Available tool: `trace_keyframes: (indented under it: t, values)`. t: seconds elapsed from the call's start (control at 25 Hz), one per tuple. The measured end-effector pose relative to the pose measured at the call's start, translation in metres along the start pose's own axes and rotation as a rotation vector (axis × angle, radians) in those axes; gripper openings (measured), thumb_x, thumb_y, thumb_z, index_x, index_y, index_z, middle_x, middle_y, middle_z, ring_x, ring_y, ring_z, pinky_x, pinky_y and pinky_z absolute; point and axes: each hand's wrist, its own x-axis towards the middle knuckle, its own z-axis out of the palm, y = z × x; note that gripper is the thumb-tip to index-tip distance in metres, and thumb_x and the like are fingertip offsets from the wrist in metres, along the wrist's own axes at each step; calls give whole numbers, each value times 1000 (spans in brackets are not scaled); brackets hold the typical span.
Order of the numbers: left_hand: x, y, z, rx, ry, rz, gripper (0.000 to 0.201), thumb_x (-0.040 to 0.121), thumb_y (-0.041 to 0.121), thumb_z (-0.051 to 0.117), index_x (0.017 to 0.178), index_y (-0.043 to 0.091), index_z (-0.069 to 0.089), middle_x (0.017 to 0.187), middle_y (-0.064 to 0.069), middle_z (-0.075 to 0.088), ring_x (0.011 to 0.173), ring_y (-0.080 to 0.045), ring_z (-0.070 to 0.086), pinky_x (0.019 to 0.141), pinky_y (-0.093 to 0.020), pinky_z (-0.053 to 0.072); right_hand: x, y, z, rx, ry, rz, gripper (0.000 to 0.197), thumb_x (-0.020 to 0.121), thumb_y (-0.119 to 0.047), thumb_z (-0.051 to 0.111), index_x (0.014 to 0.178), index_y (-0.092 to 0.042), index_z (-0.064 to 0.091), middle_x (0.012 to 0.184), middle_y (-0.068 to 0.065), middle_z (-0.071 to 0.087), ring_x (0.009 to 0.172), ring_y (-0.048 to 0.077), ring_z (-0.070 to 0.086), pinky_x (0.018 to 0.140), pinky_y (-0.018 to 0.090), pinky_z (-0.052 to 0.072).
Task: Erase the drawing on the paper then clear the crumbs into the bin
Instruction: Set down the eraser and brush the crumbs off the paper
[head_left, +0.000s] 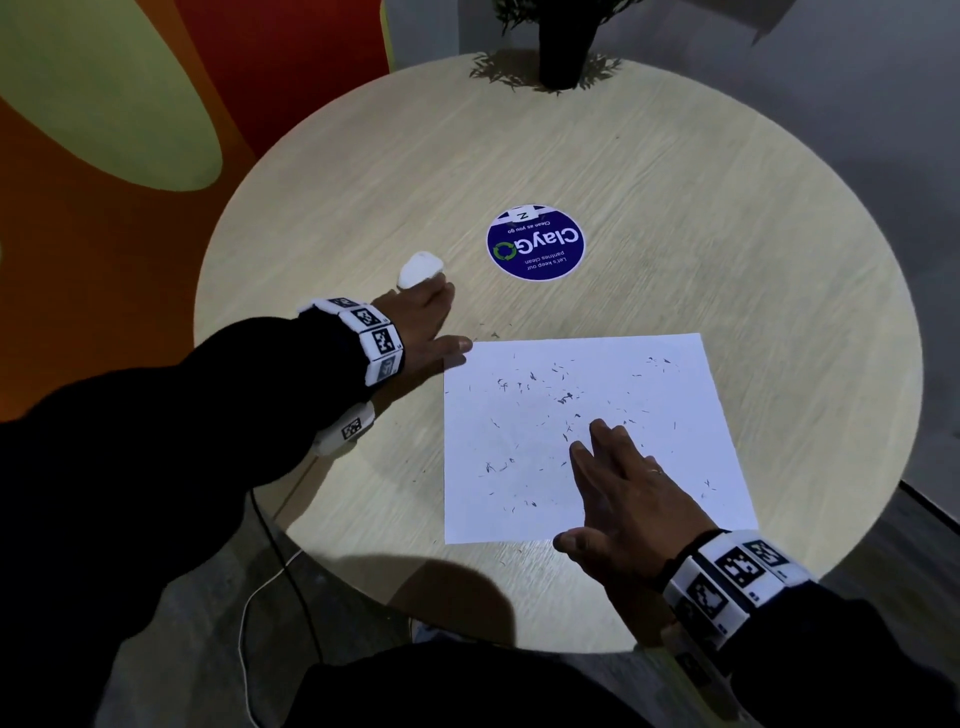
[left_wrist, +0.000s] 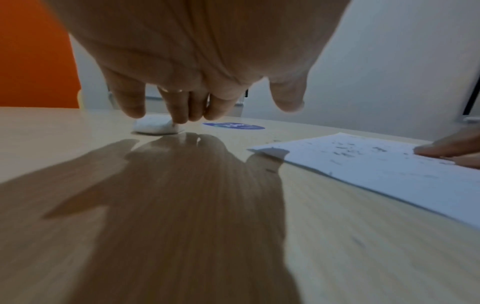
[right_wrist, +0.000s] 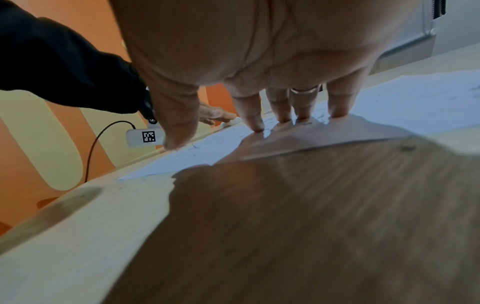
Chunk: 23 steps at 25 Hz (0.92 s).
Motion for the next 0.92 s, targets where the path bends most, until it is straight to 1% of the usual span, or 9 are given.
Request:
trace_keyframes:
  t: [0.12,0.28,0.44,0.56,0.64,0.68,0.76,0.84,0.92]
  values:
    - [0,-4,-3,-1,16,-43,79,95,56,41,151,6,17,159,-5,13,142,-30,23,110,-46,28,1,1,3,17,9,1,99,79,-67,56,152,-26,4,157,-3,-19,146,17,-14,118,36,4]
    - [16,-2,2,15,84,-31,81,93,58,43,151,5,18,159,-8,13,146,-29,15,113,-44,24,1,2,4,39,11,0,99,78,-66,57,152,-27,4,157,-4,-19,146,17,-16,118,36,3]
    - [19,4,13,8,-15,-26,87,93,62,36,153,7,5,161,-9,-3,148,-25,3,118,-42,15,1,2,3,33,13,-5,99,78,-67,56,152,-27,4,157,-4,-18,146,17,-16,118,36,3]
    - [7,8,6,23,-168,158,79,97,56,34,153,9,4,161,-8,-6,148,-22,3,118,-41,14,-1,3,3,35,7,-5,98,79,-67,55,152,-27,3,157,-4,-20,145,16,-17,118,36,2]
    - [6,4,1,16,30,290,65,100,46,40,150,7,26,158,-19,14,144,-32,19,113,-48,26,-1,4,3,33,14,-12,98,79,-67,55,152,-26,3,157,-3,-20,145,16,-17,118,36,2]
    - [10,-3,-3,-20,202,275,59,99,43,44,145,7,37,153,-24,25,140,-38,28,108,-51,33,-1,4,3,33,17,-16,98,79,-68,54,152,-26,3,157,-3,-21,145,16,-17,118,36,2]
    - [23,-23,-13,-137,386,-22,63,90,44,45,144,13,42,149,-22,33,129,-42,40,101,-47,39,-1,5,4,24,20,-20,98,79,-69,53,152,-26,2,157,-3,-22,145,16,-17,118,35,1]
    - [36,-35,-14,-106,346,-170,59,86,41,44,142,24,43,139,-19,42,116,-40,49,88,-42,40,-2,5,5,16,17,-21,99,79,-70,52,152,-27,1,156,-4,-24,145,16,-18,117,35,0]
    - [48,-34,-12,-54,344,-190,40,88,32,50,127,26,50,111,-14,51,91,-32,53,70,-36,35,-2,5,5,26,18,-13,98,79,-70,51,152,-28,0,155,-4,-26,144,16,-20,117,34,-3]
